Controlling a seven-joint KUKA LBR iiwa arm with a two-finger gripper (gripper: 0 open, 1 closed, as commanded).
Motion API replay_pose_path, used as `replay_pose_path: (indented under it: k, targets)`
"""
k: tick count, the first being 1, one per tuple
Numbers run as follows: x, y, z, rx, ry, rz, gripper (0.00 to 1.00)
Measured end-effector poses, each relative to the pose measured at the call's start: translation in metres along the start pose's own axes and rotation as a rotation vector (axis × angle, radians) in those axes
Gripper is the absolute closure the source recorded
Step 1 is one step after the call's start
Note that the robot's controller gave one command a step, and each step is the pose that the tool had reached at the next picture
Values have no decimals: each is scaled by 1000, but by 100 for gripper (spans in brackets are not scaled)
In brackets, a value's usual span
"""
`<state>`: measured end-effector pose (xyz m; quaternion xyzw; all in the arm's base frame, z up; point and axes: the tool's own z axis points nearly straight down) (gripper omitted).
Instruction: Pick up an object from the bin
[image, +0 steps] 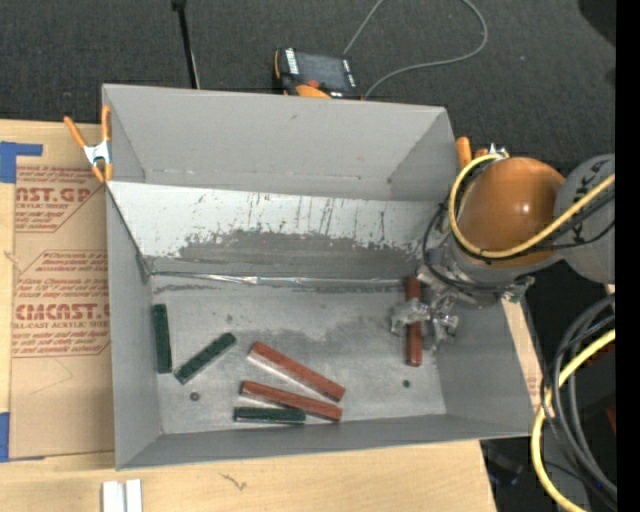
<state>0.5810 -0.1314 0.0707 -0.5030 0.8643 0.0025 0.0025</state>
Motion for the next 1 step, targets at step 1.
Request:
replay_pose_path:
  k: [1]
  targets:
    - [-3,-10,-164,12,2,-4,100]
